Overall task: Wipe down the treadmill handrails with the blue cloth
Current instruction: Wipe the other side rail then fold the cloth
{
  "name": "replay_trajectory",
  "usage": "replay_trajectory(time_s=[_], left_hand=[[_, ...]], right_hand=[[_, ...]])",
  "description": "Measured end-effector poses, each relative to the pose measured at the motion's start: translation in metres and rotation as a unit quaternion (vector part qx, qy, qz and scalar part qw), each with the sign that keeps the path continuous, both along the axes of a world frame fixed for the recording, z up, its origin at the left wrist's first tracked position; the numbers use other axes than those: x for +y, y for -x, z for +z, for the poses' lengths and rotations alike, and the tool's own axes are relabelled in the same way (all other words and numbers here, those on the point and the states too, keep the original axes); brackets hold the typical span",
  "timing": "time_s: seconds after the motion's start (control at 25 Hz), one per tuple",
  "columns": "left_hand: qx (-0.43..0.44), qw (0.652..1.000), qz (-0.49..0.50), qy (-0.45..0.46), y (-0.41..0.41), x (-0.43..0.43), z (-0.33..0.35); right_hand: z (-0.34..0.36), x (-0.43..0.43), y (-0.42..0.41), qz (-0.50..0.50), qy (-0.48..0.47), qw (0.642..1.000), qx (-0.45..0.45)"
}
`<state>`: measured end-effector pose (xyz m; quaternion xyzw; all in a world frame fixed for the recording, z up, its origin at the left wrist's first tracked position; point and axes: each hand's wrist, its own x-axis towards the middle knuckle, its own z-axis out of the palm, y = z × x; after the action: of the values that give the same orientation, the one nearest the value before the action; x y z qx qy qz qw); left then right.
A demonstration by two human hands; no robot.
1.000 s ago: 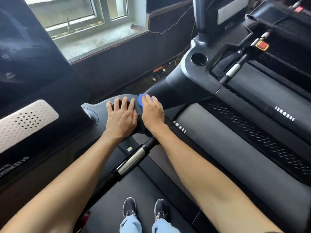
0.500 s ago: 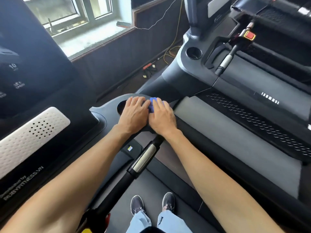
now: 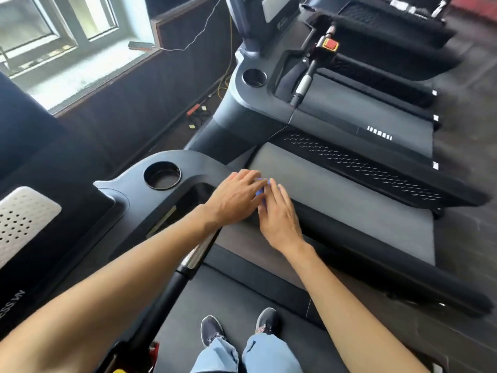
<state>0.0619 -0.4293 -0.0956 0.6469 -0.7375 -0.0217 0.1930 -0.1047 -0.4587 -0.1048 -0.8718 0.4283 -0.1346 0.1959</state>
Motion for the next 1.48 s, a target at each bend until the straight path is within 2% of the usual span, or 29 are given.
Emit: replay_trajectory(time_s=[0.08,0.12,0.24,0.4,0.48,0.56,0.64,0.72,0.8,0.84,0.88,0.92,1.0,1.04,1.24,1.48], left_hand=[[0.149,0.985,0.068,-0.054,0.027,-0.007,0.008],[0.202,0.972,0.093,-0.08,0.035,-0.009,0.009],[0.226,0.953,0.142,-0.143,0.037,-0.011,0.008],[0.215,0.957,0.156,-0.121,0.031,-0.005,0.009],[0.307,0.929,0.173,-0.111,0.023,0.0,0.014],[0.43,0.879,0.193,-0.08,0.013,0.004,0.026],[0.464,0.861,0.202,-0.055,0.001,0.006,0.032],[0.376,0.895,0.227,-0.072,-0.005,0.007,0.032],[0.167,0.955,0.232,-0.075,-0.004,0.008,0.022],[0.061,0.977,0.197,-0.047,0.0,0.008,0.016],[-0.007,0.99,0.139,-0.014,0.002,0.008,0.007],[-0.034,0.997,0.071,0.008,0.005,0.008,0.0],[-0.01,1.0,-0.009,0.001,0.011,0.009,-0.007],[0.001,1.0,-0.015,-0.004,0.014,0.011,-0.011],[-0.041,0.998,0.042,-0.015,0.03,0.027,-0.033],[-0.076,0.997,-0.029,0.019,0.104,0.01,-0.032]], right_hand=[[0.017,-0.007,0.006,-0.029,-0.123,0.988,-0.091],[0.023,-0.01,0.009,-0.048,-0.136,0.984,-0.105],[0.028,-0.013,0.021,-0.088,-0.114,0.984,-0.109],[0.034,-0.017,0.035,-0.119,-0.152,0.96,-0.204],[0.045,-0.018,0.029,-0.118,-0.143,0.954,-0.236],[0.051,-0.024,0.016,-0.128,-0.128,0.95,-0.256],[0.055,-0.03,0.002,-0.13,-0.129,0.953,-0.242],[0.052,-0.034,-0.009,-0.126,-0.123,0.97,-0.167],[0.044,-0.028,-0.016,-0.106,-0.038,0.994,-0.007],[0.037,-0.024,-0.02,-0.083,0.025,0.995,0.045],[0.029,-0.022,-0.023,-0.056,0.065,0.995,0.054],[0.023,-0.02,-0.027,-0.029,0.072,0.996,0.045],[0.017,-0.019,-0.035,-0.019,0.033,0.999,0.038],[0.012,-0.019,-0.036,-0.019,0.02,0.998,0.049],[-0.006,-0.012,-0.022,-0.007,0.083,0.991,0.101],[-0.014,-0.016,0.062,-0.041,0.123,0.986,0.108]])
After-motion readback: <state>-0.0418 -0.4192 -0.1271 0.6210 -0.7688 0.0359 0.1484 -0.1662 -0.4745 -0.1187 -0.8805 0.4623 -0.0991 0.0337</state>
